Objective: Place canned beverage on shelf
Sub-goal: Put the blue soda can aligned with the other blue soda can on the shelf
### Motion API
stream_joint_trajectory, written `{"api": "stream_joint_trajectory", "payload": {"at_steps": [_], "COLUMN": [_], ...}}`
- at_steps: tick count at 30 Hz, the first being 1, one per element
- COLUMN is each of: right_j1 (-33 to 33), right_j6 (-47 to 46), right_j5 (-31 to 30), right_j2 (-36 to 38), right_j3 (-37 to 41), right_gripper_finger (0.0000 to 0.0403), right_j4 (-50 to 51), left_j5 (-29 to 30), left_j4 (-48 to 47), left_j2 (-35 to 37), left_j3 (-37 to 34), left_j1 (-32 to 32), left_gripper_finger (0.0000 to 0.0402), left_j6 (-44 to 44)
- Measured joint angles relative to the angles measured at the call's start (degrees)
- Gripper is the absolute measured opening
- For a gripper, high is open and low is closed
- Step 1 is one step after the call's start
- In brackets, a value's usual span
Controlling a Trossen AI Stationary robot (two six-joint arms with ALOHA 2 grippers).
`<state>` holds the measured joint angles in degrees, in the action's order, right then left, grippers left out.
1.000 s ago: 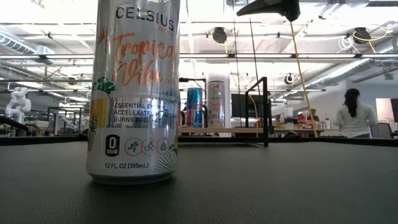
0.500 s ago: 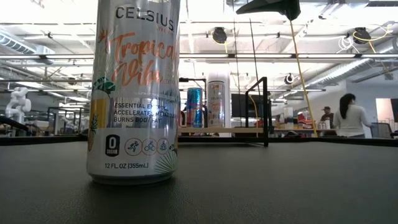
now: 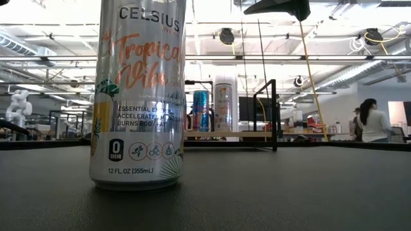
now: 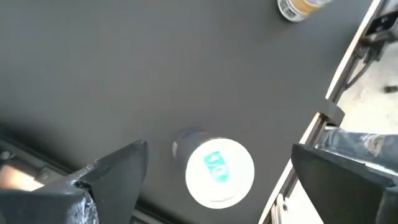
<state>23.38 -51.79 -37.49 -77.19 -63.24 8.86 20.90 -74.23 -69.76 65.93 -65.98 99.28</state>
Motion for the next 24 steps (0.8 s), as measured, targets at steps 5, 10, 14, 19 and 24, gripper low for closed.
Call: {"api": "stream_joint_trajectory", "payload": {"at_steps": [5, 10, 14, 19, 24], "right_j1": [0.0, 0.0, 0.0, 0.0, 0.0], "right_j6": [0.1, 0.2, 0.2, 0.2, -0.2], "right_j5": [0.0, 0.0, 0.0, 0.0, 0.0], "right_j2": [0.0, 0.0, 0.0, 0.0, 0.0], "right_j3": [0.0, 0.0, 0.0, 0.0, 0.0], "right_gripper_finger": [0.0357, 0.0357, 0.0357, 0.0357, 0.0357], "right_j4": [0.0, 0.0, 0.0, 0.0, 0.0], "left_j5": [-1.1, -2.8, -4.2, -4.3, -7.6], "left_j4": [0.7, 0.9, 0.9, 1.2, 7.9], "left_j2": [-4.5, -8.2, -9.9, -10.4, -10.4], "left_j3": [0.0, 0.0, 0.0, -1.0, -5.7], "left_j1": [0.0, 0.0, 0.0, 0.0, 0.0], "left_gripper_finger": [0.0396, 0.0396, 0.0396, 0.0396, 0.0396], "left_j6": [-2.1, -2.4, -2.6, -2.5, -2.2]}}
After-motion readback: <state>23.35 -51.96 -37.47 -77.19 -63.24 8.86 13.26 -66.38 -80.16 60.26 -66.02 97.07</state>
